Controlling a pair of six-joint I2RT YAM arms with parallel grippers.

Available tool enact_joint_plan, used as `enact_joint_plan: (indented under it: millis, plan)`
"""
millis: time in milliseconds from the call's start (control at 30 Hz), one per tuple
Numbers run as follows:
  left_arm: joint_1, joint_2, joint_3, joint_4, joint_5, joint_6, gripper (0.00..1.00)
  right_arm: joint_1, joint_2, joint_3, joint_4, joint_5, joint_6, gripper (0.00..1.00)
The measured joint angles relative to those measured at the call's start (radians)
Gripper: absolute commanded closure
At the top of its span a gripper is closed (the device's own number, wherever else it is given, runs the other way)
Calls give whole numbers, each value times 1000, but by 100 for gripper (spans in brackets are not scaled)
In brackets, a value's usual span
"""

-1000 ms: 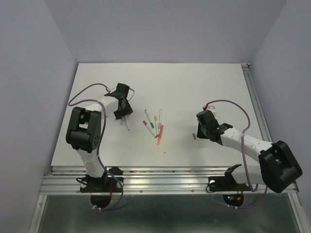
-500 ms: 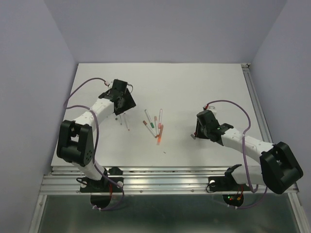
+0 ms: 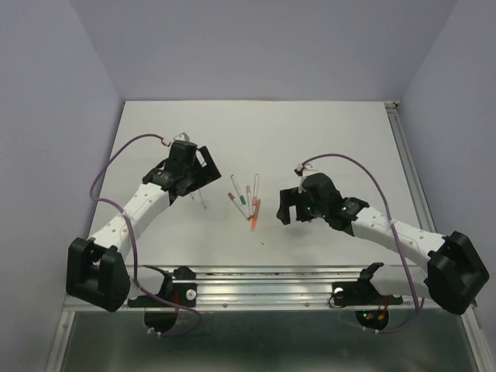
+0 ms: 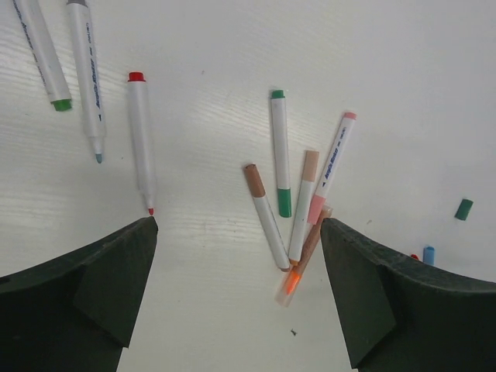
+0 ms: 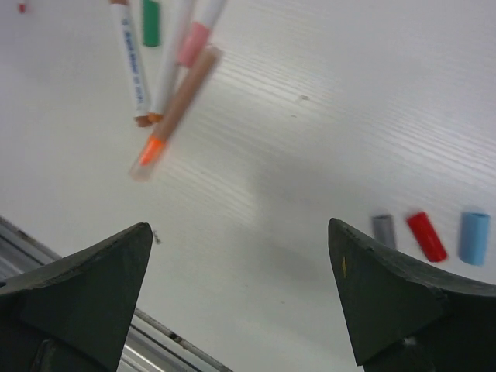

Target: Open the pen caps

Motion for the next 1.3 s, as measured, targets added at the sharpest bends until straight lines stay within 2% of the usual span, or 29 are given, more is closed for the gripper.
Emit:
enact_joint_plan:
  millis: [200,367,533,600,700,767,967,1067,1100,1200,1300]
  plan:
    - [0,-140,-38,-27,-30,-49,1,206,244,242,53,-37,-72,0]
    - [0,-204,-82,-51,-64,-78,1,292,509,481,34,17,-108,1]
    - [1,-215,-113,-68,-71,-88,1,303,664,599,-19,78,-115,14]
    - [0,-215,-114,-69,-71,-90,1,304,700,617,-42,91,-116,16]
    - [1,-215,-116,-66,-71,-90,1,305,740,635,-64,103,-116,28]
    - [1,-215,-118,-66,-71,-90,1,307,756,637,-68,106,-119,32]
    - [1,-212,-119,-65,-70,-90,1,314,779,640,-75,119,-119,38]
    - [1,-212,-119,-64,-71,-89,1,314,789,651,-76,126,-121,46]
    - [0,-212,-119,-63,-70,-89,1,314,793,655,-75,129,-121,52]
    - [0,-212,-119,-61,-71,-89,1,315,801,662,-74,146,-122,59]
    - [0,-212,-119,-58,-71,-89,1,324,814,675,-74,175,-118,73]
